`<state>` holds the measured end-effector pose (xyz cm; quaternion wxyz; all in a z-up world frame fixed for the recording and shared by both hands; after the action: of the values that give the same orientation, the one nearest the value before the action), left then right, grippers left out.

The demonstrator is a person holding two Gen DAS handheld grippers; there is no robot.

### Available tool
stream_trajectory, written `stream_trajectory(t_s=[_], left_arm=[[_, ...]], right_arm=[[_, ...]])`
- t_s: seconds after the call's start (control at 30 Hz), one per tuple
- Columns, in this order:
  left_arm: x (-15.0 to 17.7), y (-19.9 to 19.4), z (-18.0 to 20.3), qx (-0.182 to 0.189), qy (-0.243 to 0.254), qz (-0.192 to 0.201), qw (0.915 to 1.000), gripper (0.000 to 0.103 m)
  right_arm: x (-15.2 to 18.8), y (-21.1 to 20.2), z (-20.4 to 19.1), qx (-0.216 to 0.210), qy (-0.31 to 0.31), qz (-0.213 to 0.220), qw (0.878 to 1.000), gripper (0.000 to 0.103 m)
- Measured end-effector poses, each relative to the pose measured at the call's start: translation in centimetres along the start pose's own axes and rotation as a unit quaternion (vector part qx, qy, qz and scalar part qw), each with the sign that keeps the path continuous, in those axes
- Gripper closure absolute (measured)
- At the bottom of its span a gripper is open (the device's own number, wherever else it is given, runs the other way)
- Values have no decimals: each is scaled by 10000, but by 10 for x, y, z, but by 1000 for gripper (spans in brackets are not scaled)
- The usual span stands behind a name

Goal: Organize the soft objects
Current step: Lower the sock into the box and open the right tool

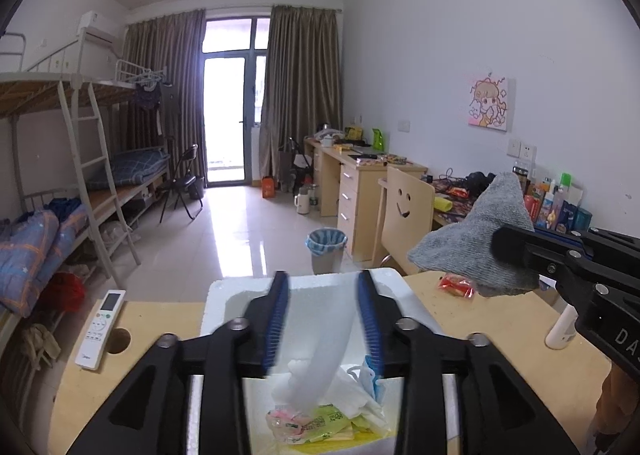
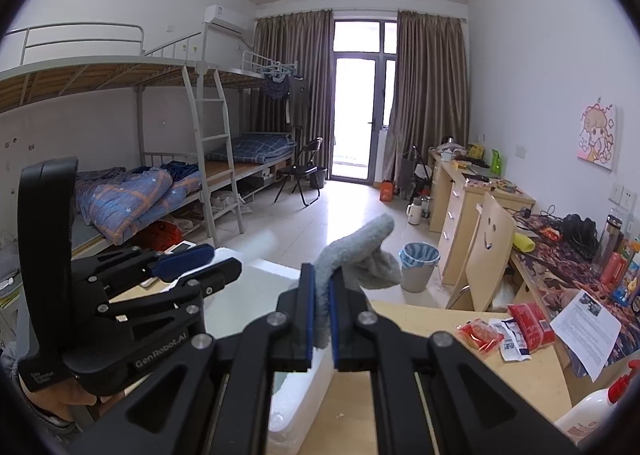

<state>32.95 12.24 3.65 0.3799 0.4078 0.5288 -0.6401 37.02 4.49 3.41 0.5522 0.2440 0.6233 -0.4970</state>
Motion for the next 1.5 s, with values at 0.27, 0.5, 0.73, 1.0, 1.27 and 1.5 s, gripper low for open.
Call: stream_trajectory(t_s=[0.27,0.5,0.73,1.0,1.27,1.5], left_arm=[[-6,-9,0,-217,83,317,9992,1],[-7,-12,-4,-402,81,389,9984,1],[-6,-18,-5,-555,101,420,9975,1],[3,-38,-14,-651,29,454,9968,1],[13,-64,-34,-1045,-50,510,9932,1],[19,-90,-49,-1316,-164,540,9897,1]], right_arm=[[-2,-3,4,33,49,46,10000,94],[-1,-2,3,-6,34,36,10000,94],[-1,1,-3,-173,22,13,9998,94],[1,6,-11,-371,35,-36,9993,94],[5,11,-33,-696,91,-170,9974,94],[5,7,-57,-902,30,-188,9957,94]])
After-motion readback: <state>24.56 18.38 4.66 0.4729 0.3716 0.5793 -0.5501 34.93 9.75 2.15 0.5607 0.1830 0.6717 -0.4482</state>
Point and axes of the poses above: each gripper's, at about its wrist camera, not at the fingertips, and y roughly the way its jaws point, z to its right, x to its underside, the point moved 6 cm from there along y, roughly the way its jaws point, and after that the axes turned 10 degrees about x, right-handed, at the moved point
